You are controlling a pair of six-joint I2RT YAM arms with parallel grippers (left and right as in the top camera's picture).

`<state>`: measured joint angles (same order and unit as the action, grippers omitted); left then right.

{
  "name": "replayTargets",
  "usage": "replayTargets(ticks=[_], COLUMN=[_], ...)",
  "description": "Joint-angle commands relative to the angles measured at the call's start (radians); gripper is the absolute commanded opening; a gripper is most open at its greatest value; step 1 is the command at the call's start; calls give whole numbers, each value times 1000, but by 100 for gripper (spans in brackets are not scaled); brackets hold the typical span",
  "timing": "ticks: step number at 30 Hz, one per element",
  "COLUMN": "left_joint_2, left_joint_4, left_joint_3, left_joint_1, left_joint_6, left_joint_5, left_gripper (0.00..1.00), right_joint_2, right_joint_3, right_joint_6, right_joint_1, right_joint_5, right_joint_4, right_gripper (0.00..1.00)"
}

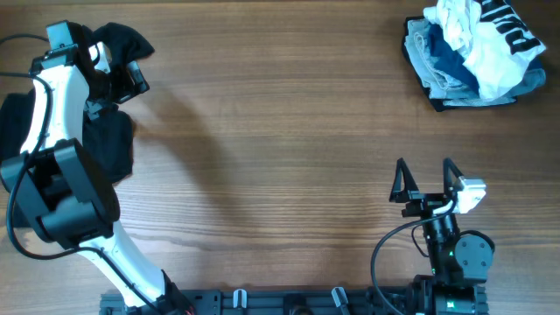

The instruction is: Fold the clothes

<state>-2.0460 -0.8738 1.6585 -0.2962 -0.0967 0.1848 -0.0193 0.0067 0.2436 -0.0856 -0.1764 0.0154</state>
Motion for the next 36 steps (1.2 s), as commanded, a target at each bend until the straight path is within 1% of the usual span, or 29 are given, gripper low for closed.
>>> replayTargets(ticks=[1,8,10,36], left_joint_2=[-12,-12,-12,-12], left_joint_4=[-1,-1,-1,-1], left_joint_3=[10,10,10,10], left_joint_1=[3,3,3,3], left_joint_6=[-17,-17,-17,-17], left_joint_5=[12,13,12,12], left_gripper=[100,100,100,100], right_joint_2=[16,16,16,14], right_joint_3=[-2,-2,-2,-2], right_joint_6=[-118,-247,-264,-263], right_joint_1=[3,4,4,4], right_joint_5=[-29,-28,-27,-27], right_joint_4=[3,1,1,2], right_gripper=[100,100,100,100])
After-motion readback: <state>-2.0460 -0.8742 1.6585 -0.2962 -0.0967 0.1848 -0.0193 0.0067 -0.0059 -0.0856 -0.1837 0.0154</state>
